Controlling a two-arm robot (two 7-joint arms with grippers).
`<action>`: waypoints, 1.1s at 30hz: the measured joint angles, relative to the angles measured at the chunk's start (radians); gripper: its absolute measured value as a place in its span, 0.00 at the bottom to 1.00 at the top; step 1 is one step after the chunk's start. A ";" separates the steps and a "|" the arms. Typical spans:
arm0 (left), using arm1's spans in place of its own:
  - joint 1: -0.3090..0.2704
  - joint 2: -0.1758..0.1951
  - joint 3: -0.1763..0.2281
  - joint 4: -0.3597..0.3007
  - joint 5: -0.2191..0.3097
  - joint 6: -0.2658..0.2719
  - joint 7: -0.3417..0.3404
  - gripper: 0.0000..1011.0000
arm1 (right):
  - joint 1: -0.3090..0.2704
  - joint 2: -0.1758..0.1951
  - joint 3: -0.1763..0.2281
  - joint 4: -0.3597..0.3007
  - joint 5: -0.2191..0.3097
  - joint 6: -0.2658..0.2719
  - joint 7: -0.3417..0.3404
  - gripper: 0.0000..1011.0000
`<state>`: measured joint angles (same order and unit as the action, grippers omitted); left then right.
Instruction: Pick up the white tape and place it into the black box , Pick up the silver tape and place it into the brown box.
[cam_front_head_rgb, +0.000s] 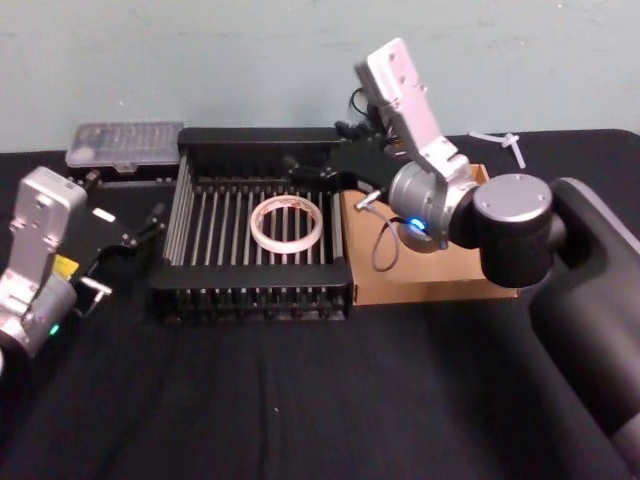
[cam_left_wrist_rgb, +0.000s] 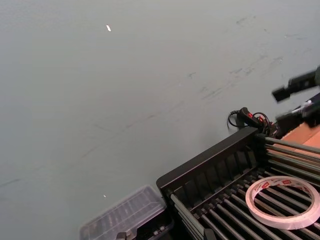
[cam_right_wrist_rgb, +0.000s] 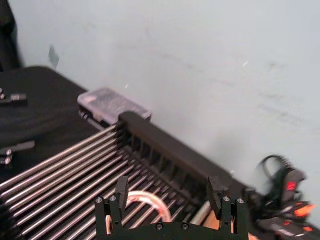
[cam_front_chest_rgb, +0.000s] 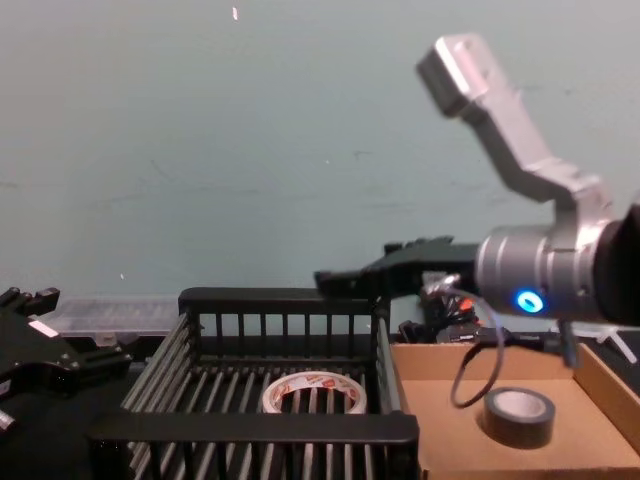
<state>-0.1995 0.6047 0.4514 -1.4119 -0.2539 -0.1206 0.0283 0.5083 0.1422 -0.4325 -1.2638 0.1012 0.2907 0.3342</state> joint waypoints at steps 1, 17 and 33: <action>0.000 0.000 0.000 0.000 0.000 0.000 0.000 0.99 | -0.005 0.003 0.003 -0.011 0.000 -0.004 -0.003 0.99; 0.000 0.000 0.000 0.000 0.000 0.000 0.000 0.99 | -0.196 0.120 0.098 -0.253 -0.030 -0.076 -0.076 0.99; 0.000 0.000 0.000 0.000 0.000 0.000 0.000 0.99 | -0.363 0.139 0.246 -0.292 -0.042 -0.111 -0.157 0.99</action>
<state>-0.1995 0.6047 0.4514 -1.4120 -0.2539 -0.1205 0.0283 0.1451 0.2812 -0.1869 -1.5555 0.0591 0.1799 0.1776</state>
